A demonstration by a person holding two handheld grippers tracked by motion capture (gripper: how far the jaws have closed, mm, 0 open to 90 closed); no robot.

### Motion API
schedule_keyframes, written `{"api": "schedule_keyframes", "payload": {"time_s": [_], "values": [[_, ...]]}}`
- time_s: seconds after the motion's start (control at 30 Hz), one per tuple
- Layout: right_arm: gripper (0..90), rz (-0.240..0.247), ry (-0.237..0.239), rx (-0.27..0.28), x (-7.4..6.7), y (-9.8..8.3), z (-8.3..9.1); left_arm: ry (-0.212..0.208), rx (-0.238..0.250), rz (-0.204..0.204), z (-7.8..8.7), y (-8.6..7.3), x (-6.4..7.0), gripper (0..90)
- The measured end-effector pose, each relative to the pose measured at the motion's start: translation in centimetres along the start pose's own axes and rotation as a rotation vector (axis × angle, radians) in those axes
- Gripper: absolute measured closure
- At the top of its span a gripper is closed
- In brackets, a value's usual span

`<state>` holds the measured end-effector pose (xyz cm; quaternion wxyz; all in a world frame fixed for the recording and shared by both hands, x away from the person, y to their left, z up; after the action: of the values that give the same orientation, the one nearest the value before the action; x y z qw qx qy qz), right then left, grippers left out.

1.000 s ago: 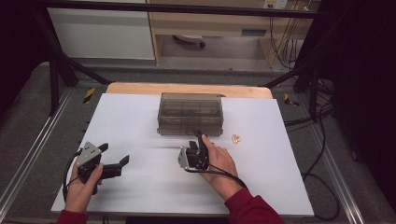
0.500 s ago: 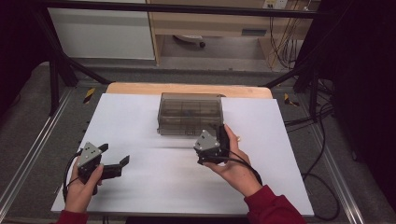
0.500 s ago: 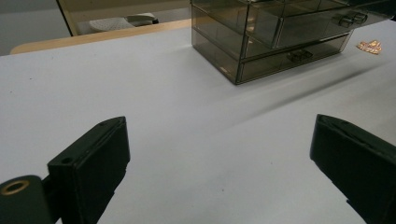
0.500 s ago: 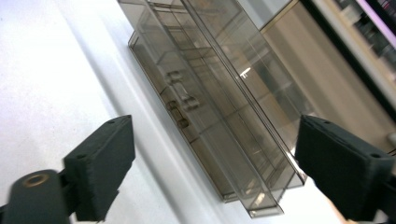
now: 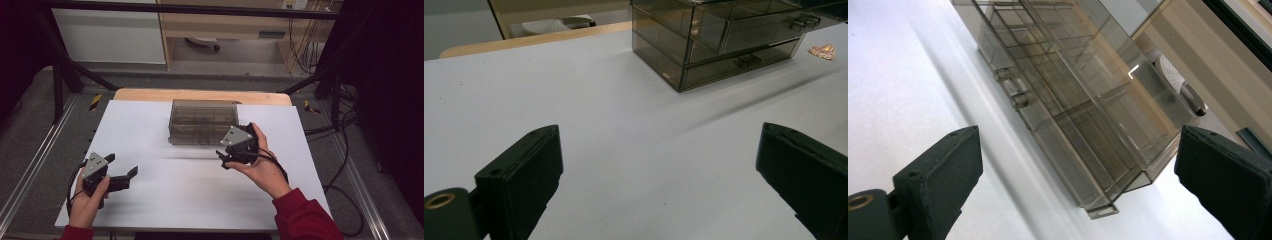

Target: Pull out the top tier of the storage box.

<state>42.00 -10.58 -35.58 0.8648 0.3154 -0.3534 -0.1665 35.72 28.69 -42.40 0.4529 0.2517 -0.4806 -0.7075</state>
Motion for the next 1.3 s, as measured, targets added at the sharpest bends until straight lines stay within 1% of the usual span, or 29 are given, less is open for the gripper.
{"api": "schedule_keyframes", "payload": {"time_s": [0.17, 0.3, 0.37, 0.43, 0.5, 0.53, 0.6, 0.67, 0.9, 1.0, 1.1, 1.3], "values": [[7.3, -0.006, 0.025, -0.002, 0.8, 0.1, -0.3, 0.000, 0.001, 0.001, 0.0, 0.0, 0.0, 5.0], [10.1, -0.009, 0.048, -0.010, 1.4, 0.1, -0.7, 0.000, 0.006, -0.002, 0.0, 0.0, 0.0, 5.0], [13.6, -0.014, 0.079, -0.013, 1.6, 0.1, -1.0, -0.001, 0.007, -0.003, 0.0, 0.1, 0.0, 5.0], [15.4, -0.013, 0.092, -0.015, 1.7, 0.0, -1.4, -0.001, 0.007, -0.004, 0.0, 0.1, 0.0, 5.0], [19.4, -0.012, 0.122, -0.011, 1.7, -0.1, -1.8, -0.002, 0.007, -0.002, 0.1, 0.1, 0.0, 5.0], [19.9, -0.007, 0.127, -0.013, 1.8, -0.1, -2.0, -0.002, 0.007, -0.001, 0.1, 0.1, 0.0, 5.0], [24.5, -0.002, 0.137, -0.017, 1.8, -0.2, -2.3, -0.001, 0.007, 0.000, 0.0, 0.1, 0.0, 5.0], [29.0, 0.001, 0.161, -0.022, 1.8, -0.4, -2.8, -0.002, 0.006, -0.003, 0.0, 0.1, 0.0, 5.0], [41.2, 0.009, 0.205, -0.051, 1.8, -1.1, -4.2, -0.001, 0.003, -0.002, 0.0, 0.0, 0.0, 5.0], [44.7, 0.021, 0.218, -0.070, 1.8, -1.4, -4.8, -0.002, 0.001, -0.003, 0.0, 0.0, 0.0, 5.1], [48.3, 0.023, 0.233, -0.079, 1.8, -1.6, -5.1, -0.004, 0.000, -0.003, 0.0, 0.0, 0.0, 5.1], [54.7, 0.010, 0.257, -0.087, 2.0, -2.1, -5.7, -0.003, 0.000, -0.004, 0.0, 0.0, 0.0, 5.1]]}}
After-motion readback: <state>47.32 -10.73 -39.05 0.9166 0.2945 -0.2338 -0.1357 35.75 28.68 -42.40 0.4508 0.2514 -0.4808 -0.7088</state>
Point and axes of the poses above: each handheld gripper's, and its own axes: z roughly backward along the jaws, y roughly out of its top, x roughly to its right, the point moved 2 cm from there along -z, roughly forward along the jaws, and after that the axes turned 4 degrees about z, right-handed, at the moved point
